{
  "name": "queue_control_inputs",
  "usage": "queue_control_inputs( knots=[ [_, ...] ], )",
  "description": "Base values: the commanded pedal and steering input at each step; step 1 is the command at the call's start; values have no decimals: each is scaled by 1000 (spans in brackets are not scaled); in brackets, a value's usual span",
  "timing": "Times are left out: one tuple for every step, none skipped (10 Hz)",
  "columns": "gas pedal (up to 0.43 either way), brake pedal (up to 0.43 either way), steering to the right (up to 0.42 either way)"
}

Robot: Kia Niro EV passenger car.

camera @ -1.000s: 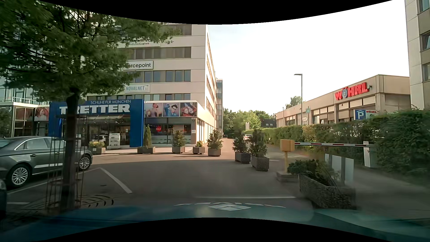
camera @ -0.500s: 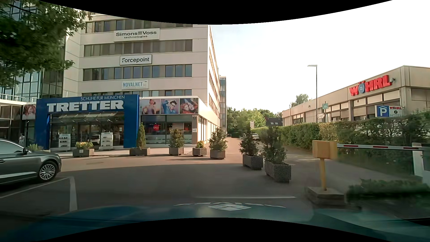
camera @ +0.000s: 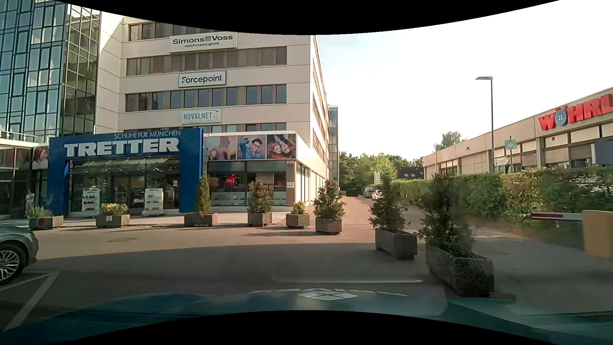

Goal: Follow the waypoints while adhering to traffic rules and regulations

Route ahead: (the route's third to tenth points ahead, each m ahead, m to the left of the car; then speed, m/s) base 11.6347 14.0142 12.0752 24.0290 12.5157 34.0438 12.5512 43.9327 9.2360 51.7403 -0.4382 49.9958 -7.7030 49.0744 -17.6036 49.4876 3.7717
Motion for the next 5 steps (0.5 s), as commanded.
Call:
queue_control_inputs(
  knots=[
    [39, 0, -177],
    [39, 0, -185],
    [39, 0, -197],
    [39, 0, -212],
    [39, 0, -231]
  ],
)
